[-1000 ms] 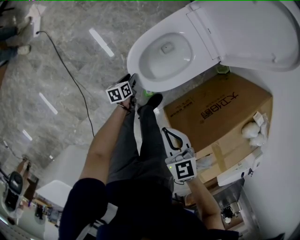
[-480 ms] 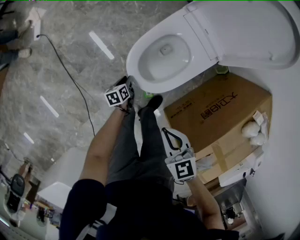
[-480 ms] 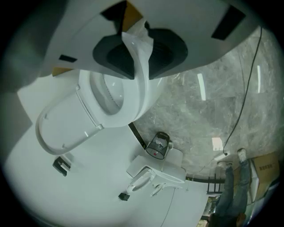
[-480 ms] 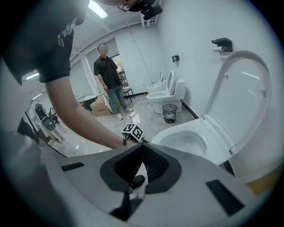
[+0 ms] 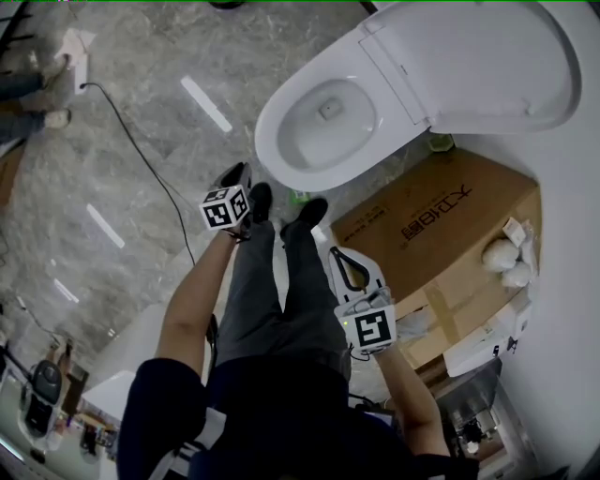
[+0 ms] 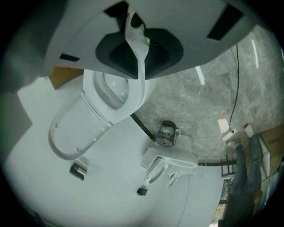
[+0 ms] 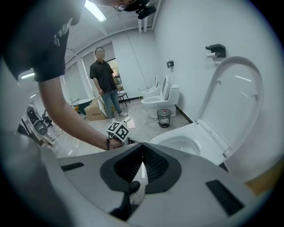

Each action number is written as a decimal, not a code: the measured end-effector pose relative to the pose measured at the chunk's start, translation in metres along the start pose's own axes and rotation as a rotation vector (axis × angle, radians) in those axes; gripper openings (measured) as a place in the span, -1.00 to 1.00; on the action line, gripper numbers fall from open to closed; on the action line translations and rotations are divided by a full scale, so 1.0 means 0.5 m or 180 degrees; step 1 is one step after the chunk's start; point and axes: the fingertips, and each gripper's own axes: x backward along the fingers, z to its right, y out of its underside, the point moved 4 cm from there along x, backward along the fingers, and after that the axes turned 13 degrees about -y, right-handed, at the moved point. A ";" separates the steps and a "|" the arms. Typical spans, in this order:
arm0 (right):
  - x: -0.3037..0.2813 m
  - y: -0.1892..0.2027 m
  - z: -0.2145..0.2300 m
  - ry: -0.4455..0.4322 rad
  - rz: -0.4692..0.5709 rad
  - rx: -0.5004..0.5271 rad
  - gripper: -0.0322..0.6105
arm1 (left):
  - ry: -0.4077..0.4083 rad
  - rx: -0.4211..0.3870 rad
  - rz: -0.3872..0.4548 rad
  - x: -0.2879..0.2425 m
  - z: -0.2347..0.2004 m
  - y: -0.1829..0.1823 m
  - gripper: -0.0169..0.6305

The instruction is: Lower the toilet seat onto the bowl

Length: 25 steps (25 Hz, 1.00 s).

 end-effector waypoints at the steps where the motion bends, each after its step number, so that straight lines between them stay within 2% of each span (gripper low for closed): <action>1: 0.006 -0.007 0.005 0.0044 0.0034 0.0010 -0.84 | 0.0012 -0.0070 0.0064 0.015 0.004 -0.016 -0.75; 8: 0.075 -0.083 0.037 0.0379 0.0449 -0.0096 -0.84 | 0.0135 -0.0665 0.0603 0.151 0.067 -0.144 -0.85; 17: 0.217 -0.205 0.051 0.0785 0.1147 -0.0050 -0.84 | 0.0341 -0.1448 0.1593 0.403 0.204 -0.313 -0.87; 25: 0.385 -0.299 0.004 0.1046 0.1635 0.0085 -0.84 | 0.0664 -0.1682 0.2570 0.693 0.340 -0.436 -0.87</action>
